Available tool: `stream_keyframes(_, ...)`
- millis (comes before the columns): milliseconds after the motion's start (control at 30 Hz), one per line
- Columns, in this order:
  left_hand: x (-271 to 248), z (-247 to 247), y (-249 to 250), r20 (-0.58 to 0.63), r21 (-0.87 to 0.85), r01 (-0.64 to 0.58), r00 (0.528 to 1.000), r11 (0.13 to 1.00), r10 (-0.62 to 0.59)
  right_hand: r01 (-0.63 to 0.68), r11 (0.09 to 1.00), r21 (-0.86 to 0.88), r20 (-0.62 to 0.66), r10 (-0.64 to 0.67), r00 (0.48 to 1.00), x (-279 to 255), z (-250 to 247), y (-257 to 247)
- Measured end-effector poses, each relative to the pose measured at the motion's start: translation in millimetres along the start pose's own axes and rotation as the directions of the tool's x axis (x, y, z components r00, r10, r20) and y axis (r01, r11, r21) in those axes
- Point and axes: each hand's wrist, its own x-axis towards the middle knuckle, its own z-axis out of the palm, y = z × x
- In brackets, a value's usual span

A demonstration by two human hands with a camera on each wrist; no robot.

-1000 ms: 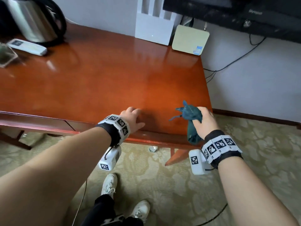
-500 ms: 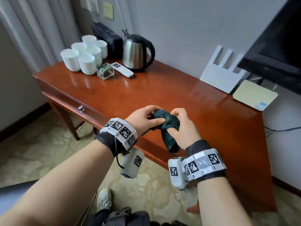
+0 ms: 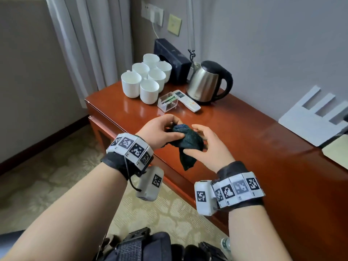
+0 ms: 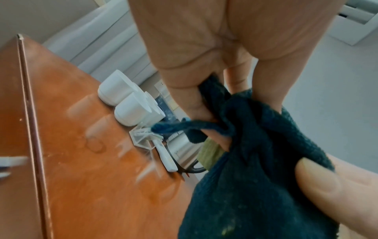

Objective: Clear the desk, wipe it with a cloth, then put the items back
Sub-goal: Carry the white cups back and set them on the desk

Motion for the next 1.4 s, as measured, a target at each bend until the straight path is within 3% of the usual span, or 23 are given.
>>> stream_keyframes(167,20,-30,-8,-0.049,-0.052,0.015,0.999,0.999,-0.018,-0.005,0.995,0.099,0.126,-0.008,0.992,34,-1,-7)
stream_keyframes(533,67,-53,-10,-0.176,0.016,0.094,0.980,0.995,-0.090,0.089,0.974,0.210,0.172,-0.126,0.977,121,-18,0)
stream_keyframes(767,98,-71,-25,-0.282,-0.013,0.181,0.943,0.983,-0.177,0.123,0.984,0.127,0.218,-0.149,0.965,166,-10,-3)
stream_keyframes(1000,139,-114,-59,-0.242,0.091,0.283,0.936,0.955,-0.255,0.066,0.997,-0.034,0.285,-0.053,0.957,219,27,-19)
stream_keyframes(1233,175,-200,-116,-0.125,0.311,0.425,0.905,0.850,-0.407,-0.046,0.992,-0.116,0.356,0.085,0.931,282,91,-55)
stream_keyframes(1400,201,-237,-146,-0.137,0.486,0.517,0.841,0.705,-0.523,-0.134,0.984,-0.114,0.267,0.160,0.950,316,98,-68)
